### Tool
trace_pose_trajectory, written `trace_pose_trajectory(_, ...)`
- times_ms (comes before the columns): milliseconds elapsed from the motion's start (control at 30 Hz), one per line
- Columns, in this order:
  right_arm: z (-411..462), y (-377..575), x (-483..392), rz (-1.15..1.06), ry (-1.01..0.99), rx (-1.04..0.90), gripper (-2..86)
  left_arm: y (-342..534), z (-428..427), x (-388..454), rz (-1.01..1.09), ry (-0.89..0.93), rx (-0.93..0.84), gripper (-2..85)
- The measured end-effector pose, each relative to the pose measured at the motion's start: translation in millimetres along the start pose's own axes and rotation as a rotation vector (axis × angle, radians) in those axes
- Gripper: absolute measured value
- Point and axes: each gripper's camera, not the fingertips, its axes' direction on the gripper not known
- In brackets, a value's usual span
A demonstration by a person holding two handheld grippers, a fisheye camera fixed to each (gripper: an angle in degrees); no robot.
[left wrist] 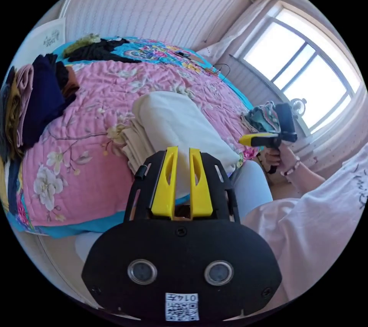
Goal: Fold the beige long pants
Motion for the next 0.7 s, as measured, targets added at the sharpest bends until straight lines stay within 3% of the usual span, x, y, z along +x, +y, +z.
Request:
trace_pose_trajectory(167,32.3,-99.9,-45.2,-0.141,0.137,-0.104,3.6,34.5,42.4,26.2,0.148,-0.175,-0.174,4.9)
trace_pose_trajectory(333,88.7,-199.1,-91.6,-0.315,0.332,-0.229,6.9,56.6,39.8,28.9,0.122,-0.161,-0.168,0.5)
trace_pose_trajectory(433,135.1,-257.0,-111.8,-0.378,0.519,-0.275,16.8,69.9,43.1,30.1,0.101,-0.156,-0.163,-0.3)
trace_pose_trajectory(500,164.1,-288.6,-116.6,-0.385,0.548,-0.357,17.9,76.4,46.4,32.2,0.103,-0.159,-0.167,-0.5)
trace_pose_trajectory(633,232.5,-334.1,-106.5,-0.318,0.451,-0.745,8.2,88.2,50.2,36.2,0.091,-0.153,-0.158,-0.7)
trace_pose_trajectory(700,248.2,-342.5,-107.8,-0.336,0.430,-0.838,5.1,93.2,53.8,36.2,0.081,-0.126,-0.175,-0.8)
